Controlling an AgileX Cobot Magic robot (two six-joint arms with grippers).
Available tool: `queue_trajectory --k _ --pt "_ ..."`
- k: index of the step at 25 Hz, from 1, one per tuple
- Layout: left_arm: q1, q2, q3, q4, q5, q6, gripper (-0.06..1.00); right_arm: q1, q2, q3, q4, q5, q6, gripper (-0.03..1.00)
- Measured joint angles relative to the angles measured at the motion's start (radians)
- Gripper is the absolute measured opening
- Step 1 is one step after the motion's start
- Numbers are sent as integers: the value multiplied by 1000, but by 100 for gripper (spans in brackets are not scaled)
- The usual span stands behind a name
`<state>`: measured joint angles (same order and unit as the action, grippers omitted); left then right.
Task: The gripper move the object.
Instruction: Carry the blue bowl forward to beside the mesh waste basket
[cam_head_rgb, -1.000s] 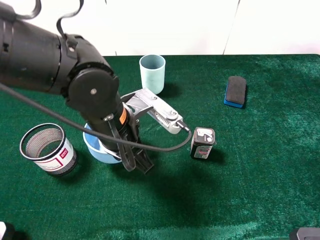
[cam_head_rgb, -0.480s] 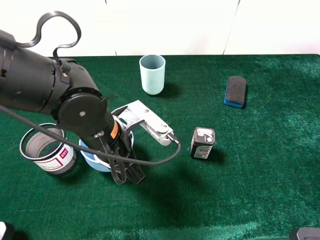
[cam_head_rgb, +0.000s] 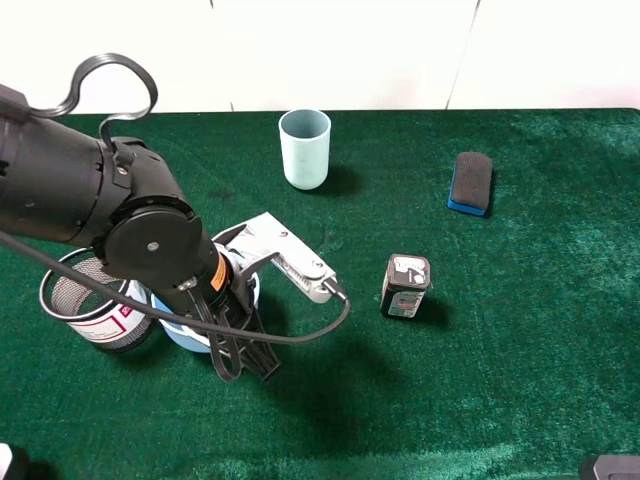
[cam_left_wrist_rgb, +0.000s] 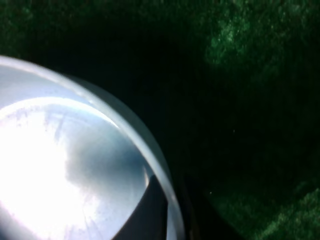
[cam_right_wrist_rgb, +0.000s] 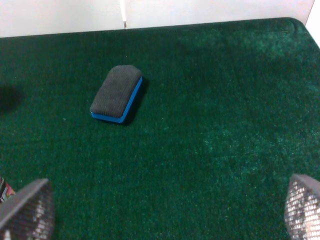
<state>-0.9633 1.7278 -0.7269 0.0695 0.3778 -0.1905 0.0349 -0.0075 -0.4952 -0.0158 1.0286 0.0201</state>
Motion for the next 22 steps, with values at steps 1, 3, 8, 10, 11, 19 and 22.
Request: queue_trajectory --k 1,3,8,10,11,19,22 --pt "0 0 0 0 0 0 5 0 0 0 0 0 0 69" --pt "0 0 0 0 0 0 8 0 0 0 0 0 0 69" --pt "0 0 0 -3 4 0 36 0 0 0 0 0 0 69" --pt "0 0 0 -3 3 0 51 0 0 0 0 0 0 69" --pt "0 0 0 -3 3 0 56 0 0 0 0 0 0 69" --pt "0 0 0 -3 4 -7 86 0 0 0 0 0 0 69" --pt "0 0 -13 -3 15 -11 90 0 0 0 0 0 0 69"
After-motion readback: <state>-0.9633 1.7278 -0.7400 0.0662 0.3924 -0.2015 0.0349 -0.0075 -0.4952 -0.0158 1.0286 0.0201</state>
